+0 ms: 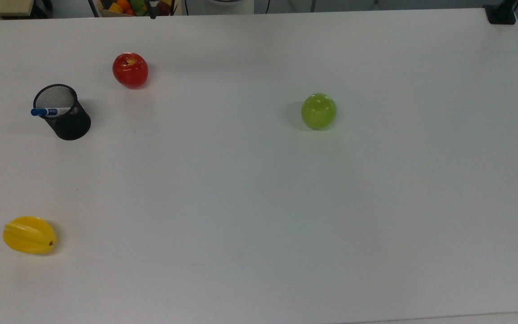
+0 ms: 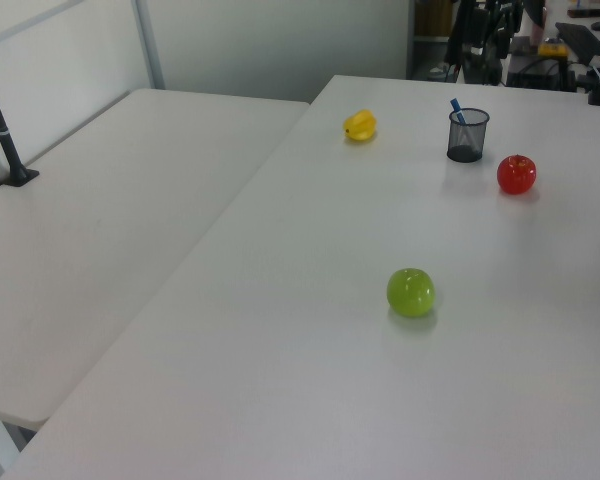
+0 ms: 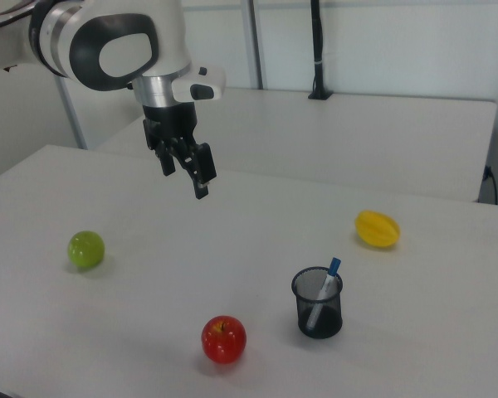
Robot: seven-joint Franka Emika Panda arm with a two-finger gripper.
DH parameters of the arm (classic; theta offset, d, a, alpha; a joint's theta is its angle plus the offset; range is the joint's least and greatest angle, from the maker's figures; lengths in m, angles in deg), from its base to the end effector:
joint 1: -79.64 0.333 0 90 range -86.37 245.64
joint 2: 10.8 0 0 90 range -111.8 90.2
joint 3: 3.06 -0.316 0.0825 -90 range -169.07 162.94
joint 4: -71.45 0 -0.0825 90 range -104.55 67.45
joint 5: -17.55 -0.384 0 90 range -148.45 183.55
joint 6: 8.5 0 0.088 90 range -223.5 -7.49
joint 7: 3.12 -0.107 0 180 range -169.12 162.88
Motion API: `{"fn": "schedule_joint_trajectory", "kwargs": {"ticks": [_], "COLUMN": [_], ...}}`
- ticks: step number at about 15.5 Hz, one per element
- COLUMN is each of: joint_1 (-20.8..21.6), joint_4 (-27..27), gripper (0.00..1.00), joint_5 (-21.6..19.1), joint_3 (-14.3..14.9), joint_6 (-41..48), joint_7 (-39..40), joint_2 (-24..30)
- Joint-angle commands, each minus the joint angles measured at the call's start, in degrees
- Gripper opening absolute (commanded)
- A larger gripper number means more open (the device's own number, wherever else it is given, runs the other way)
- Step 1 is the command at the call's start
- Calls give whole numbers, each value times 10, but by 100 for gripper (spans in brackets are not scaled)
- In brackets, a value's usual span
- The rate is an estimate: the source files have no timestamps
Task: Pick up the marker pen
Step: 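Move the gripper toward the black mesh pen cup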
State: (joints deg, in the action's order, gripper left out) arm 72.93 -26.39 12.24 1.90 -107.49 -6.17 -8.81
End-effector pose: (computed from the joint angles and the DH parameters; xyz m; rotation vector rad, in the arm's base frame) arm 0.5458 -0.1048 0.5929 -3.0221 0.4088 -0.0940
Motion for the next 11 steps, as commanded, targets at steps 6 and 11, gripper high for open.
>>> {"fn": "schedule_joint_trajectory", "kwargs": {"ticks": [6,11], "joint_1": [6,5], "joint_4": [7,5], "gripper": [100,100], "joint_5": [0,-33], "joint_3": [104,161], "joint_6": [-91,-195], "joint_7": [115,203], "joint_2": [-22,-75]}}
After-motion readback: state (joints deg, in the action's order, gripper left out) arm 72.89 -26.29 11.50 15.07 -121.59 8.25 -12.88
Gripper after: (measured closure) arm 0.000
